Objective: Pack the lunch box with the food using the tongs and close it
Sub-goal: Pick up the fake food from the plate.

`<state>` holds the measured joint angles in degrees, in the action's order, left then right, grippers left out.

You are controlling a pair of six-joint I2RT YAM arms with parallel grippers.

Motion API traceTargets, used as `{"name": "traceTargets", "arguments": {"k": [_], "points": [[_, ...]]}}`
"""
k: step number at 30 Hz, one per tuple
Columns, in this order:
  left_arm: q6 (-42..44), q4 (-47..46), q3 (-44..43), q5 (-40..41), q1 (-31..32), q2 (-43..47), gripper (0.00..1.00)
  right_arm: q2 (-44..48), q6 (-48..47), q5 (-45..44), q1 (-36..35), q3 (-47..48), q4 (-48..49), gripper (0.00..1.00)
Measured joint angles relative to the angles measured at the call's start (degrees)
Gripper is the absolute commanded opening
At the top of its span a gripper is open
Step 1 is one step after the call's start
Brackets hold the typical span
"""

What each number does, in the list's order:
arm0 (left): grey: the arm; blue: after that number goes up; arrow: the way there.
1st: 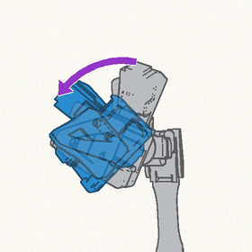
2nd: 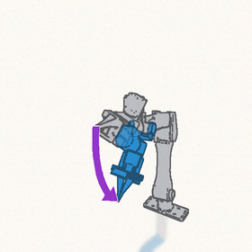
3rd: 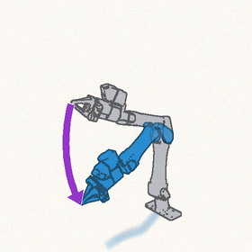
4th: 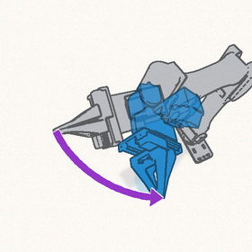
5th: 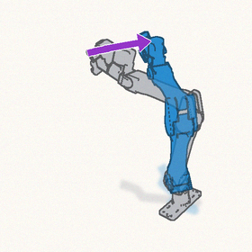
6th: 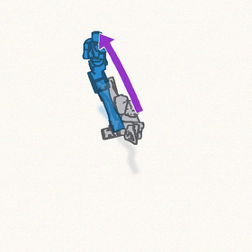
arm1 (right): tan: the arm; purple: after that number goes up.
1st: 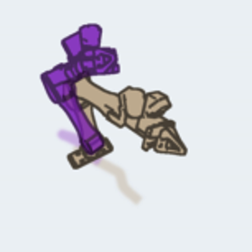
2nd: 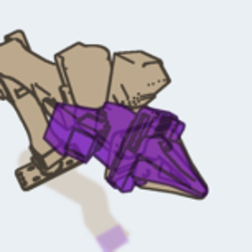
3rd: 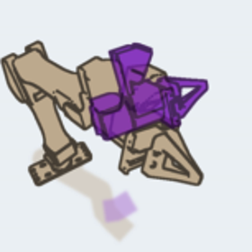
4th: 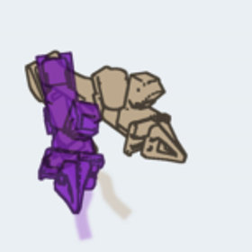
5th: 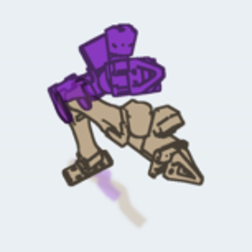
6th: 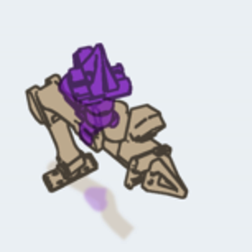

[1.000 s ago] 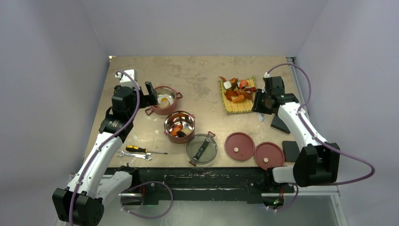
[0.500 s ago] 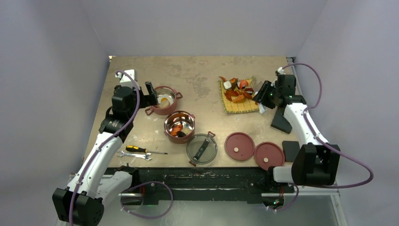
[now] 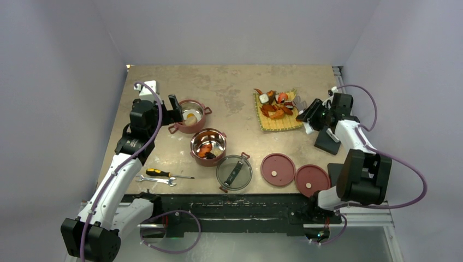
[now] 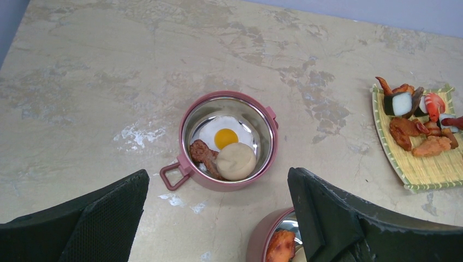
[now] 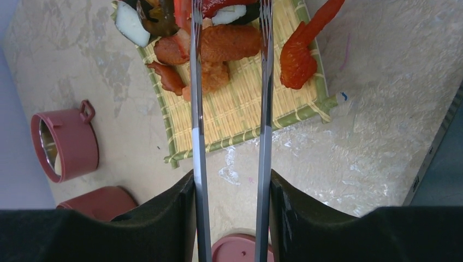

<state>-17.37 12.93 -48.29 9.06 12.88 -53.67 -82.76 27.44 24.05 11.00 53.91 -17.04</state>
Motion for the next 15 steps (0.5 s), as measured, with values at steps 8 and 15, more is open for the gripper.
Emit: {"name": "traceTargets", "arguments": {"k": [8,15], "points": [[0.0,0.0,0.0,0.0,0.0,0.0,0.99,-2.27,0.96,1.49,0.96,-0.61,3.15,0.5],[0.0,0.0,0.0,0.04,0.0,0.0,0.99,-3.54,1.62,1.6,1.07,-0.94,4.94,0.51]]}}
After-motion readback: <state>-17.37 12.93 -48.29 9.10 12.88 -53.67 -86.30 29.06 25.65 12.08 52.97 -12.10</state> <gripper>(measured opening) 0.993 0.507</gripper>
